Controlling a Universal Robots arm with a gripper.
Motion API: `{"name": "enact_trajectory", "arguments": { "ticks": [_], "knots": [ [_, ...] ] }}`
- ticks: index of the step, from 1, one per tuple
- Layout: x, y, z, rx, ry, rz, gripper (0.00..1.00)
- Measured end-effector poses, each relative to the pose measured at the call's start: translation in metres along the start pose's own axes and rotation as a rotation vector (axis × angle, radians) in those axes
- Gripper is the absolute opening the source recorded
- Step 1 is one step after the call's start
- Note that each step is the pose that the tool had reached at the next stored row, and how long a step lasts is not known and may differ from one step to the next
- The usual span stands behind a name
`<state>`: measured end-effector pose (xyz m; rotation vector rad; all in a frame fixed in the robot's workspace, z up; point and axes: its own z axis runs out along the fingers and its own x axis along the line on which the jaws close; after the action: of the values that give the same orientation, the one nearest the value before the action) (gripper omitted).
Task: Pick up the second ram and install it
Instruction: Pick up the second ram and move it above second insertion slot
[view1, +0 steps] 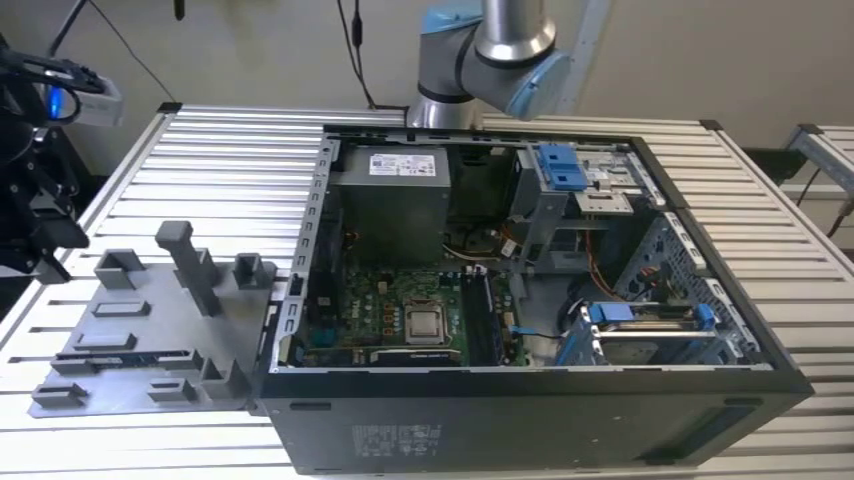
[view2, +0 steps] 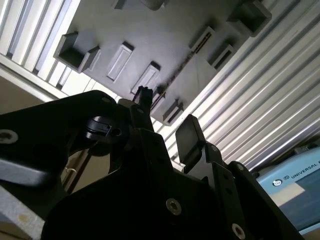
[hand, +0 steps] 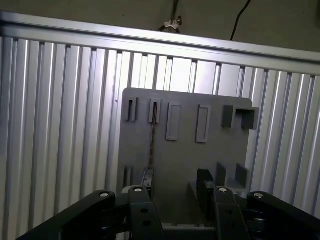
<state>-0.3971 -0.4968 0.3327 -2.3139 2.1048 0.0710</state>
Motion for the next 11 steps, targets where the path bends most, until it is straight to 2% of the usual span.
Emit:
{"name": "enact_trajectory", "arguments": {
  "ticks": [11],
  "knots": [
    [0.0008,-0.0003,0.0179,-0.0003,0.0024,0.0,0.48]
  ]
}}
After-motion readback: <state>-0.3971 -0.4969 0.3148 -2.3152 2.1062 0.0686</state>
